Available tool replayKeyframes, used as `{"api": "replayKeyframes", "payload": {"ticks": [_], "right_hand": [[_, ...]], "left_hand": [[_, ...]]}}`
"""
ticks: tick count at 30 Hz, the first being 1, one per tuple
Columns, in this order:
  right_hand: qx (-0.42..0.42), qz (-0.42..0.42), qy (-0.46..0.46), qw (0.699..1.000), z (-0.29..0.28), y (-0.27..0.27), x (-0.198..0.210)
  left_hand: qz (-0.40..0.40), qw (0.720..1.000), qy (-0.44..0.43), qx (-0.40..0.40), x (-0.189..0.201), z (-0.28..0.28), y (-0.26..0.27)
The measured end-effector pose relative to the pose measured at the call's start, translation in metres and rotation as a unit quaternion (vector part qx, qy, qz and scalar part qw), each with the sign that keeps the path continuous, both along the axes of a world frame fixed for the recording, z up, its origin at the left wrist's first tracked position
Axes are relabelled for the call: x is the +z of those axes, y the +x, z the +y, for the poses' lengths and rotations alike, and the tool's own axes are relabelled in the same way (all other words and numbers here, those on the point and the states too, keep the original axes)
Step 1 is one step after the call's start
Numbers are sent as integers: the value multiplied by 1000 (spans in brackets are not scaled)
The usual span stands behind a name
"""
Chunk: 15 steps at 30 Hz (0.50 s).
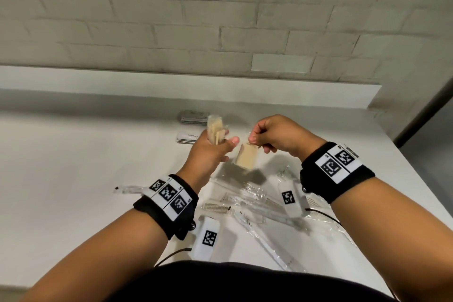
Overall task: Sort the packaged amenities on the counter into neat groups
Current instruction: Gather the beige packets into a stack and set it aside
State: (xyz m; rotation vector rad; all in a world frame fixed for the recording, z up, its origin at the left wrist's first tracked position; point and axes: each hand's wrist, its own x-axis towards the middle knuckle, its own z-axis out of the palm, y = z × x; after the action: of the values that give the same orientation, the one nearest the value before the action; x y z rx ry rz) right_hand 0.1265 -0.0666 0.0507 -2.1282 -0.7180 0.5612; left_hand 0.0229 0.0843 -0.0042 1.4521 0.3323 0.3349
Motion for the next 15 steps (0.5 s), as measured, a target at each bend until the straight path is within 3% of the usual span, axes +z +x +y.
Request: {"api": "replayKeyframes", "payload": {"ticks": [3, 11, 15], "right_hand": [[5, 15, 23, 1000, 12, -1, -2], [20, 143, 50, 988, 26, 6, -19], [15, 211, 52, 976, 36, 4, -29]], "left_hand": [[40, 998, 7, -51, -5, -5, 3], [57, 988, -137, -28, -17, 3, 4], [54, 977, -204, 32, -25, 11, 4]]}}
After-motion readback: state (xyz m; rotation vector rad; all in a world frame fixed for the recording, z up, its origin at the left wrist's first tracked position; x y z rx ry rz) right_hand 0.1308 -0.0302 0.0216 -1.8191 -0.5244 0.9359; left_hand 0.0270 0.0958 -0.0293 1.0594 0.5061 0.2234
